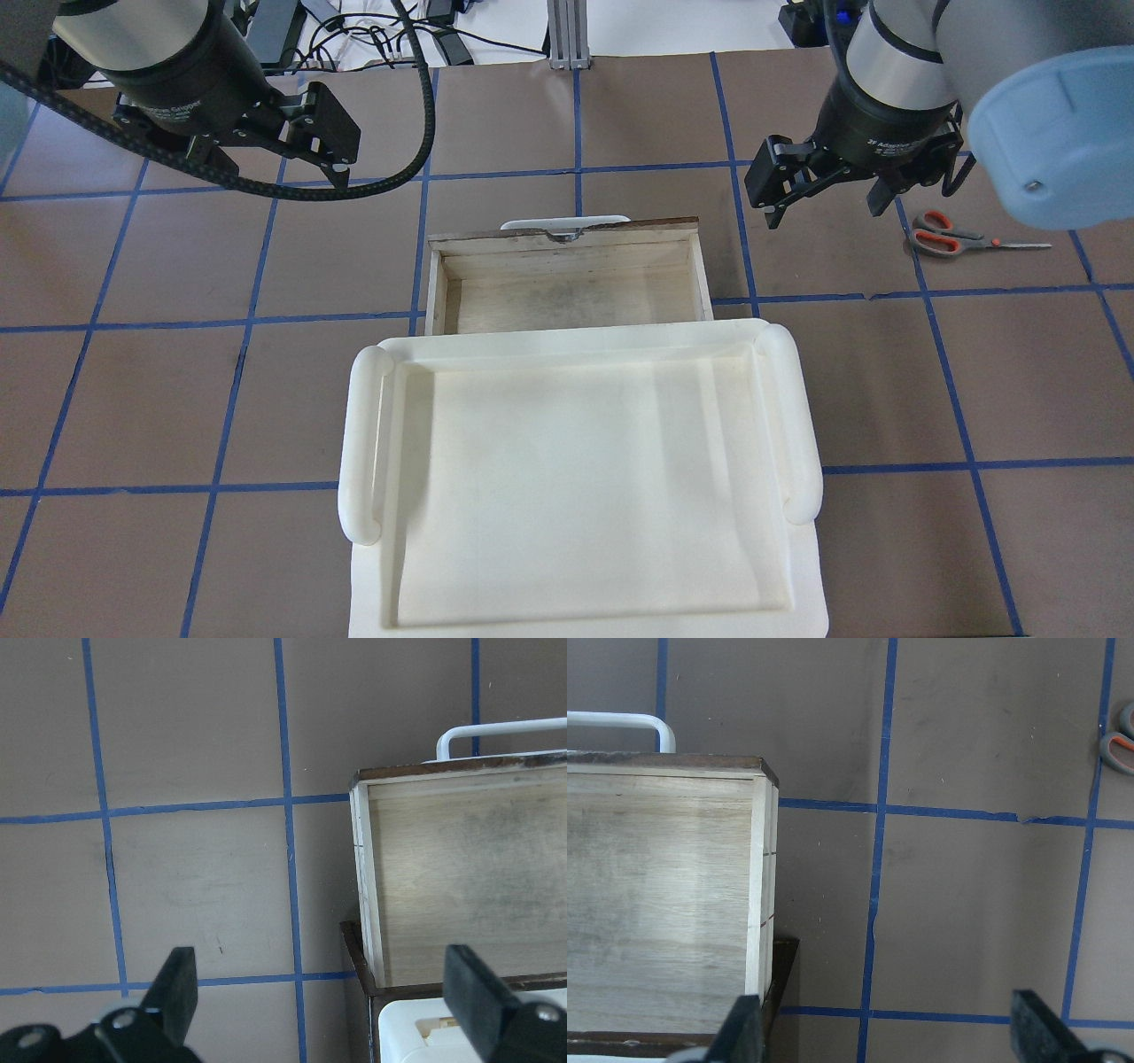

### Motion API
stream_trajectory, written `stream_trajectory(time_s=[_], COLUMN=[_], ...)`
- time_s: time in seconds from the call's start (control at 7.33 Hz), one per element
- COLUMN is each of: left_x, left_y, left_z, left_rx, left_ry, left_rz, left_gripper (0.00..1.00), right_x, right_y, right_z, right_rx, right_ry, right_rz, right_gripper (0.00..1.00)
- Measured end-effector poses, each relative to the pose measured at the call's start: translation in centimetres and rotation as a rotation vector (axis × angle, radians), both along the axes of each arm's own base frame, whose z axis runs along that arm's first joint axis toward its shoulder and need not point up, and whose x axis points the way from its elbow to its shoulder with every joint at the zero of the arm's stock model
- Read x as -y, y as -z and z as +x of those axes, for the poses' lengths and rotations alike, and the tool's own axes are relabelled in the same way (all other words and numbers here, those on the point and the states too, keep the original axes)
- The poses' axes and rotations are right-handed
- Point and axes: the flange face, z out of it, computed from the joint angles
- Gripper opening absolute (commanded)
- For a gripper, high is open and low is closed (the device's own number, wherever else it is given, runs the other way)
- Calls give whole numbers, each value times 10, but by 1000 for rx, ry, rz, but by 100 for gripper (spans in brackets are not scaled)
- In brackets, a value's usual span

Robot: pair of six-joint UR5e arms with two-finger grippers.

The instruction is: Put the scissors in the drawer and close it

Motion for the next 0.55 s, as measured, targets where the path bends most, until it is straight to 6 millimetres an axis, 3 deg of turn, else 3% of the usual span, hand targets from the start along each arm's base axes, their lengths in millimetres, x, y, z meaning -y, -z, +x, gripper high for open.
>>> stream_trajectory(time_s=[0.27,0.41,0.55], left_x=[0,1,1], left_y=[0,1,1], left_z=[0,1,1], left_rx=[0,1,2], left_ry=[0,-2,-3], left_rz=[1,1,1], left_gripper=[100,100,100], right_x=[3,8,16], right_y=[2,4,7], right_z=[-5,-18,-45], right_rx=[-16,-32,-33], right_ry=[-77,-158,-263], right_rz=[-3,5,15], right_gripper=[100,100,100])
